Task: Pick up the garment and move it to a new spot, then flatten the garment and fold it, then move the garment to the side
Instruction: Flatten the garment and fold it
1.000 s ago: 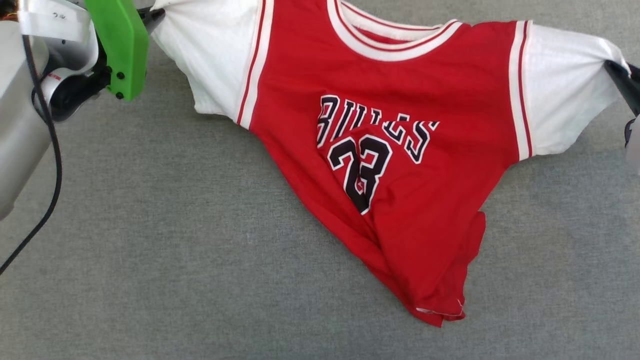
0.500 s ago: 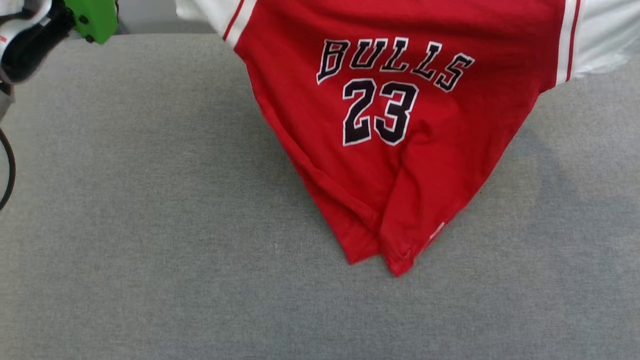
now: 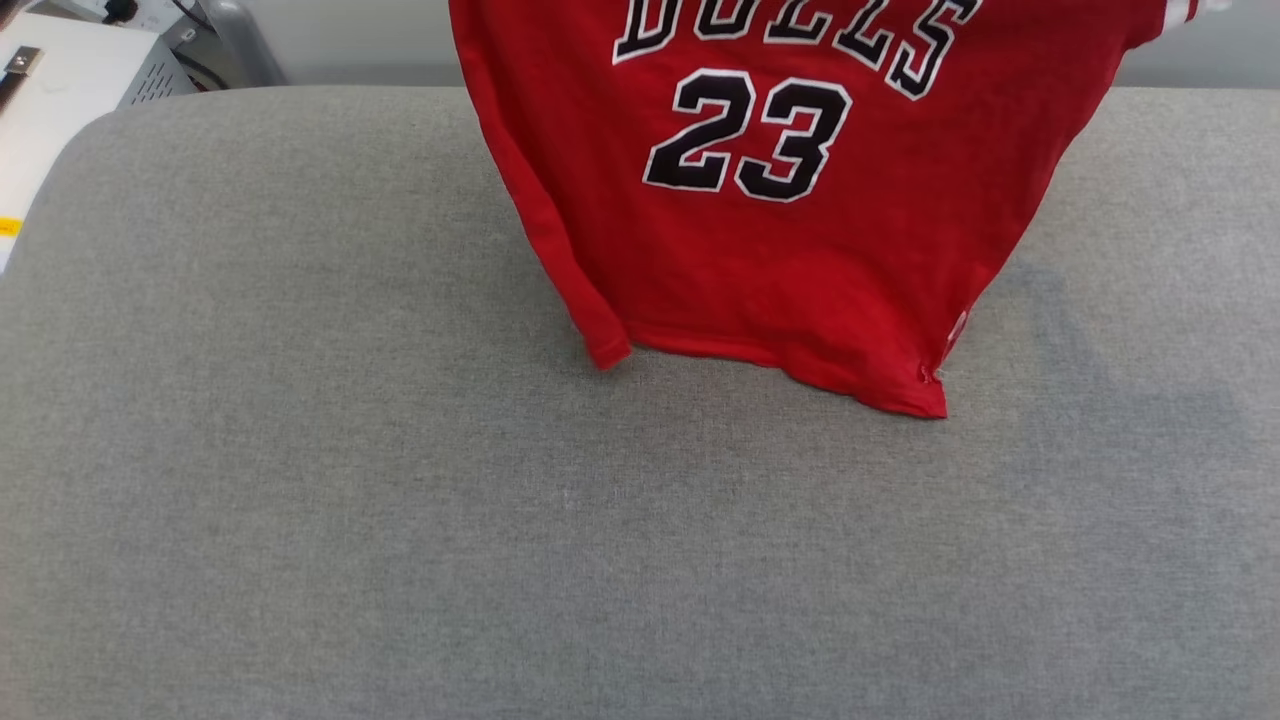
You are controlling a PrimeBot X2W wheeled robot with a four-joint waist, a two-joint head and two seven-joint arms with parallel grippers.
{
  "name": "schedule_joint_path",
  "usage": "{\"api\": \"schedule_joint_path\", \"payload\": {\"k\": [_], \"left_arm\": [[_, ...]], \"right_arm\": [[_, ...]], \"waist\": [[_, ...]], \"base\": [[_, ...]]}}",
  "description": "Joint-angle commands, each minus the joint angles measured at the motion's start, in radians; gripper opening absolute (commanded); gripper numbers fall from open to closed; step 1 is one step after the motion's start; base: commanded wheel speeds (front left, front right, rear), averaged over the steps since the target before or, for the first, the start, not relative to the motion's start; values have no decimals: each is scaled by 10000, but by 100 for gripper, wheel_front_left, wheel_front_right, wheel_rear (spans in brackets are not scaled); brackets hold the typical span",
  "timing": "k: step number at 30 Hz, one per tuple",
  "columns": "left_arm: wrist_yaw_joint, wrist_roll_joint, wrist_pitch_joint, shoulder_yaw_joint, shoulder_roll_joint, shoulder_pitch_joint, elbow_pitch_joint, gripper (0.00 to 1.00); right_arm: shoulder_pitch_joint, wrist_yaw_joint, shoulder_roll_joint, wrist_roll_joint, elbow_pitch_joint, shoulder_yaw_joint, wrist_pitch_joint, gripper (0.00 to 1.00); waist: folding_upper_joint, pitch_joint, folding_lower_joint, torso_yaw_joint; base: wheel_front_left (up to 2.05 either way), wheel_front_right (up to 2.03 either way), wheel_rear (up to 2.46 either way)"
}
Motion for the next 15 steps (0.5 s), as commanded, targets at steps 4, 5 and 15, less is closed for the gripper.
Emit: {"api": "schedule_joint_path", "payload": {"k": [4,5,15], "left_arm": [[124,326,-106,135,-291,-742,247,0],[204,357,-218,229,-366,-914,282,0],[990,1413,-1039,665,-822,-2927,505,0]], "right_arm": [[-1293,-7,318,-346,519,310,39,0],[-1674,-7,402,-459,701,413,45,0],[-5712,-7,1316,-1606,3096,824,-556,0]], "waist": [[0,869,1,-118],[0,1102,1,-145],[0,3030,1,-409]], "base": [[0,0,0],[0,0,0],[0,0,0]]}}
